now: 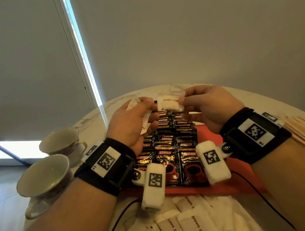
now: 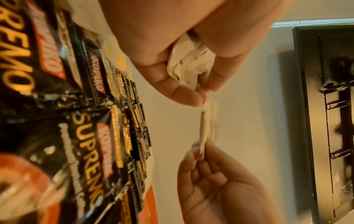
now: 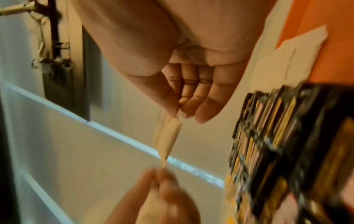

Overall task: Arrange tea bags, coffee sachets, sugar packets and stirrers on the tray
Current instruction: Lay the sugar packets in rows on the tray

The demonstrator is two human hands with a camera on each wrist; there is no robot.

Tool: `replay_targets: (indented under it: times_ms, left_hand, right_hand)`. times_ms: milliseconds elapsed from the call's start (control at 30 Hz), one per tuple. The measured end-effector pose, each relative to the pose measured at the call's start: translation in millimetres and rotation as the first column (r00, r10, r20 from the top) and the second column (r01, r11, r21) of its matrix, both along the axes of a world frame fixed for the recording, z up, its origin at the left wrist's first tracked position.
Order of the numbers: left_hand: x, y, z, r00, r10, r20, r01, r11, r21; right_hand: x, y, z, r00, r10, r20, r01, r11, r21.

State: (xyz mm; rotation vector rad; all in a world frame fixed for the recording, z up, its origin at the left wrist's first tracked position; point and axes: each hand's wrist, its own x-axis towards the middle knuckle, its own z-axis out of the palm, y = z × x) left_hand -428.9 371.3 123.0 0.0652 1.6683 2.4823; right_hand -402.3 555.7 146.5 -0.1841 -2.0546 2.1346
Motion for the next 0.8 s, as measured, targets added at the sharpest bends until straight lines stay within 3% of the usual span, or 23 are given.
replay_targets:
  times_ms: [133,233,433,800]
  left_hand:
    - [-1.6,-0.1,-0.2,0.998,-0.015,0.063,0.012,0.999,0.051]
    - [-1.2,1.0,-0.5,0.995,-0.020,0.096,0.011,0.995,0.095]
    - [-0.9,0.9,-0.1,0.994,-0.034,0.105,0.023,0.994,0.108]
    - [-5.3,-0.3,-4.0,0.992,-0.043,0.119,0.031,0.994,0.101]
  right_hand:
    - [-7.9,39.0,-11.9,0.965,-0.227,0.130,0.238,0.968,-0.081]
    - [-13.4,63.1,-28.3,0.893,-0.332,0.304,0.342,0.939,0.019]
    - [-19.4,78.0,-43.4,0.814,-0.383,0.437,0.279,0.917,0.285]
    - [-27.1,82.4,-50.9,0.814,-0.377,0.442,0.241,0.911,0.334]
